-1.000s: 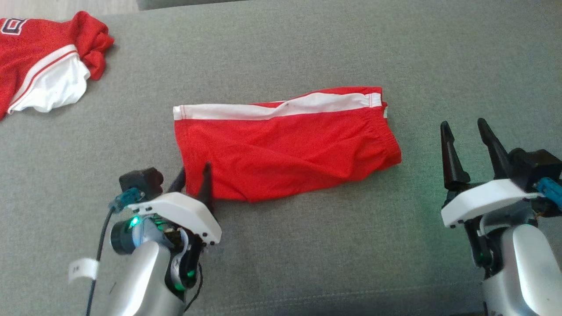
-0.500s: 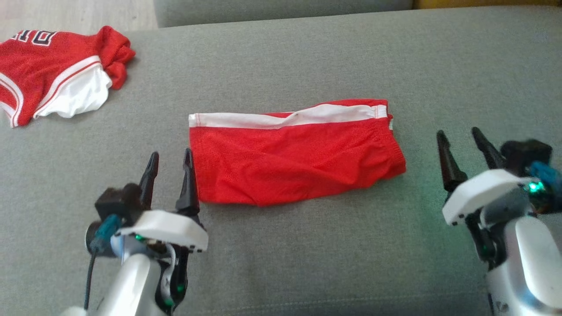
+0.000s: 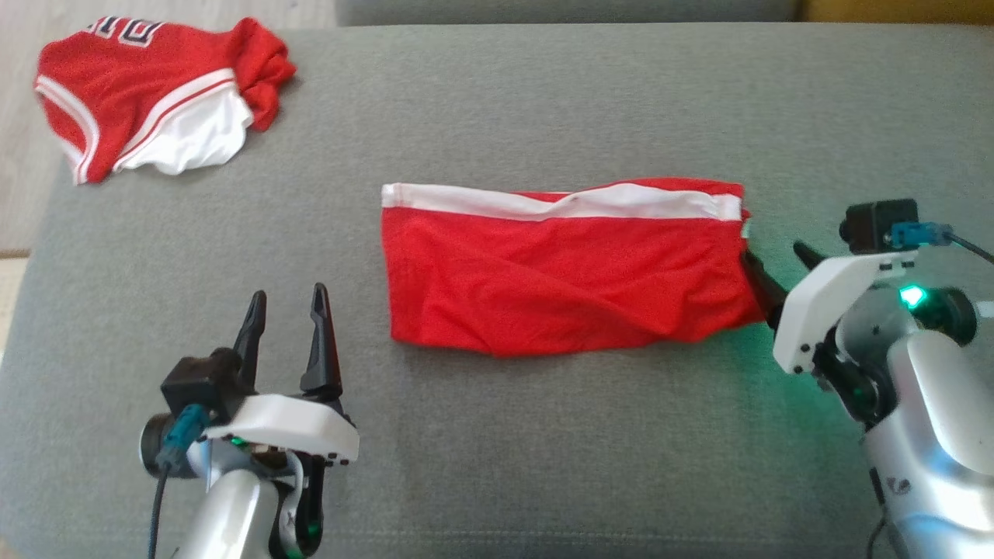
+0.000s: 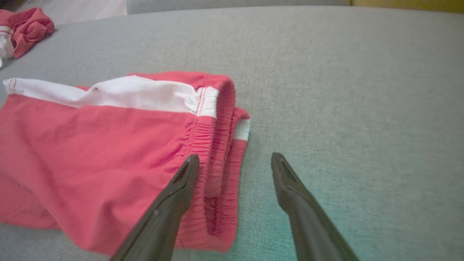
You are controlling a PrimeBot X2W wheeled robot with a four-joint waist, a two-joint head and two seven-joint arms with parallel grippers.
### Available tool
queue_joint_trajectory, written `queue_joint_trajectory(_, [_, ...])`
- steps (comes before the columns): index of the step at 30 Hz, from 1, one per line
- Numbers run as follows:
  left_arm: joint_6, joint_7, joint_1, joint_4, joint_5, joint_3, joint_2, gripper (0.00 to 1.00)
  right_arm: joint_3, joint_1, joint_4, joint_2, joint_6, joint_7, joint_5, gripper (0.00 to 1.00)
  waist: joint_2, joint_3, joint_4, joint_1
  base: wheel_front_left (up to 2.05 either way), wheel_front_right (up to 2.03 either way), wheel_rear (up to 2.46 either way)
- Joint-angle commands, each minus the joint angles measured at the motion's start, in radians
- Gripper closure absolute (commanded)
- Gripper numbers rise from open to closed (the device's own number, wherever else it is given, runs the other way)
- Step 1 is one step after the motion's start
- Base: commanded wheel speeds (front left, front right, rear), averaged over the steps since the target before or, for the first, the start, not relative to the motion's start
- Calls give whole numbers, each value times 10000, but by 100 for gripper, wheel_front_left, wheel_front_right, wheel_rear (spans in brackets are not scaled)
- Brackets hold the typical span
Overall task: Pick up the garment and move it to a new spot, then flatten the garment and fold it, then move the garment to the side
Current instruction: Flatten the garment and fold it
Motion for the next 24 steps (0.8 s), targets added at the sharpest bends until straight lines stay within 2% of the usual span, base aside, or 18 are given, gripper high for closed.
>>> queue_joint_trajectory(1, [37,-111,-142,-304,115,331,46,0,209,-467,-134,-187,-9,134,231,0,0,80,182,0,0,0,0])
queue_joint_trajectory(6, [6,-126,-128,-288,165,370,-21,0,280,-656,673,-442,-9,541,746,0,0,182,438,0,0,0,0])
queue_joint_trajectory(14, [-54,-131,-92,-310,312,432,-99,0,348,-862,1743,-386,-9,1062,1835,1,0,256,632,0,0,0,0])
queue_joint_trajectory(15, [-62,-131,-86,-317,329,443,-106,0,398,-893,1825,-394,-9,1094,1916,31,0,260,635,0,0,0,0])
queue_joint_trajectory(16, [-68,-132,-83,-323,346,454,-112,0,452,-922,1892,-399,-9,1120,2007,52,0,261,634,0,0,0,0])
queue_joint_trajectory(17, [-73,-132,-79,-327,366,463,-118,0,506,-953,1949,-408,-9,1132,2094,58,0,260,629,0,0,0,0])
queue_joint_trajectory(19, [-82,-132,-74,-330,409,474,-125,0,635,-1027,2038,-451,-9,1135,2238,83,0,251,602,0,0,0,0])
queue_joint_trajectory(20, [-88,-132,-72,-332,428,485,-127,0,712,-1077,2066,-480,-9,1141,2317,100,0,240,573,0,0,0,0])
queue_joint_trajectory(24, [-105,-132,-25,-400,508,535,-132,0,1024,-1341,2073,-849,-9,1070,2608,100,0,147,302,0,0,0,0])
